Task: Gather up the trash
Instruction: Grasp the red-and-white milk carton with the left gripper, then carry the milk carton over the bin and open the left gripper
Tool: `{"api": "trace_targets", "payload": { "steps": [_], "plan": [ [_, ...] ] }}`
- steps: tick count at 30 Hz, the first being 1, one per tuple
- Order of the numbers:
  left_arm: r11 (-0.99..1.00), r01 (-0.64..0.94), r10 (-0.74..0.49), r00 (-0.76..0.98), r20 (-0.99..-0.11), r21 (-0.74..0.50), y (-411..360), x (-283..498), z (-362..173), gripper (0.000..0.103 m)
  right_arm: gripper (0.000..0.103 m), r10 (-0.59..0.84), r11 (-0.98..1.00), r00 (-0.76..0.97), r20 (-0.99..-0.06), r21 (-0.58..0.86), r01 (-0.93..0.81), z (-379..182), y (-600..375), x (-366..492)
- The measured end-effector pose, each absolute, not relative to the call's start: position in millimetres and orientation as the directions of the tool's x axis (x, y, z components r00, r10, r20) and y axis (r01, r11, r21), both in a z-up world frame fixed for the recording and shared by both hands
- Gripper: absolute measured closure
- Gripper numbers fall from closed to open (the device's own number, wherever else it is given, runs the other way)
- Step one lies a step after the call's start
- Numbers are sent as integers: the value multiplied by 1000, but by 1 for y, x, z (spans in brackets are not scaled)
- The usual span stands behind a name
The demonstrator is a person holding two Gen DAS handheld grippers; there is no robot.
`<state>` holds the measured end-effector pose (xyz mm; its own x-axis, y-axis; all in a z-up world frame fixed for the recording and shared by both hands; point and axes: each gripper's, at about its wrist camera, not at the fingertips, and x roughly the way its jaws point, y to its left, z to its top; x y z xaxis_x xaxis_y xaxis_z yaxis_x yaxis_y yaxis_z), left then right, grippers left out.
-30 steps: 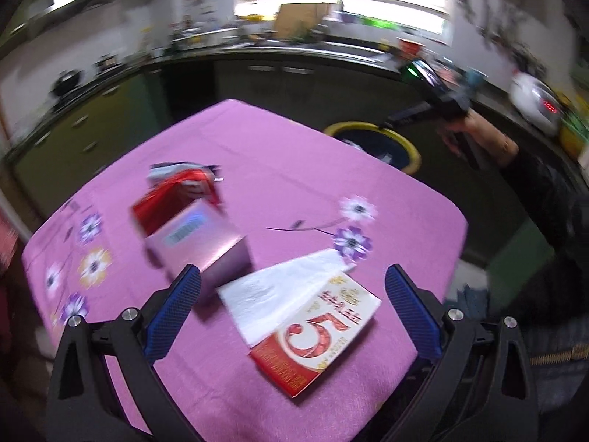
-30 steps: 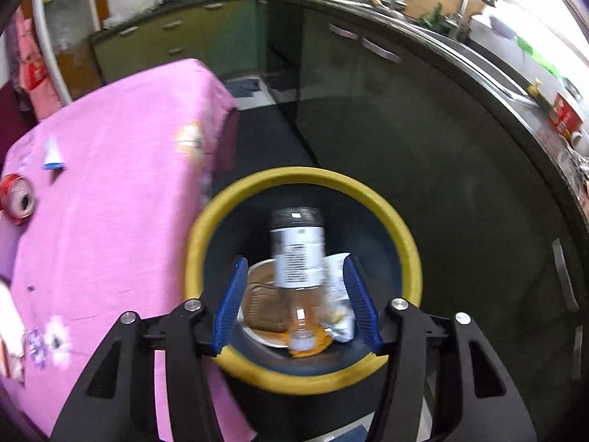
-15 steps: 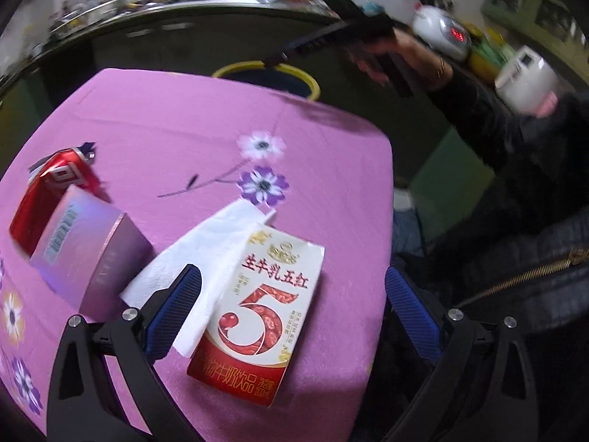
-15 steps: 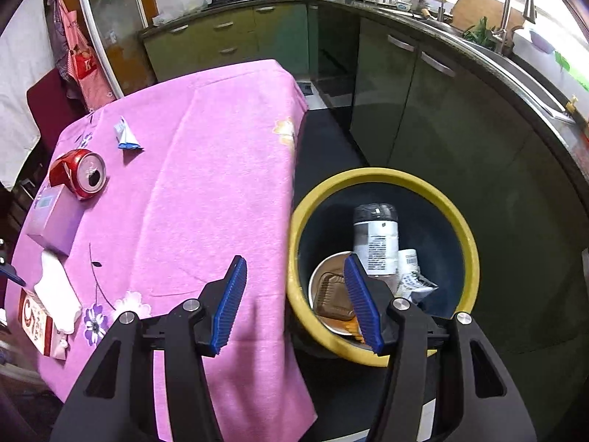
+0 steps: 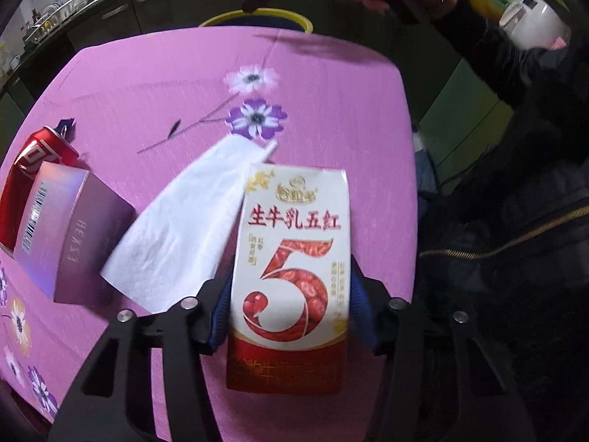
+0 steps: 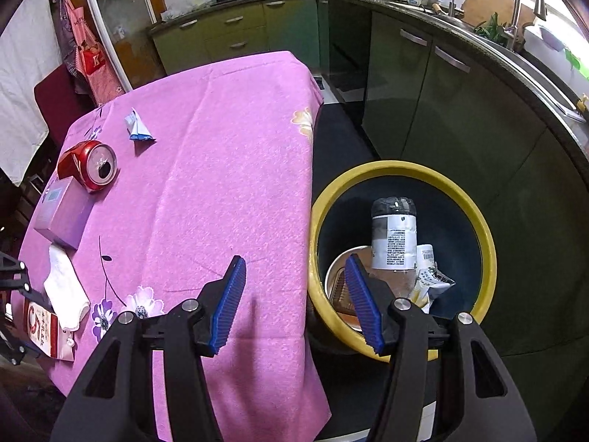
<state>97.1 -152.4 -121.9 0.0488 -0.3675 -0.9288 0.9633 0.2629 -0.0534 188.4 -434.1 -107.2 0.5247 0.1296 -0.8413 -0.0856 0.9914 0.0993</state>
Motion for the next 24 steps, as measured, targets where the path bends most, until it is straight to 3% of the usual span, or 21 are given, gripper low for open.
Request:
{"api": "trace_targets", "payload": {
  "steps": [15, 24],
  "plan": [
    [361, 932, -412, 124, -903, -37, -139, 88, -92, 52, 47, 142, 990, 556, -819, 120, -75, -96, -443, 175],
    [300, 953, -457, 108, -883, -38, -219, 120, -35, 52, 47, 77, 988, 605, -793, 140, 58, -84, -499, 143]
  ]
}}
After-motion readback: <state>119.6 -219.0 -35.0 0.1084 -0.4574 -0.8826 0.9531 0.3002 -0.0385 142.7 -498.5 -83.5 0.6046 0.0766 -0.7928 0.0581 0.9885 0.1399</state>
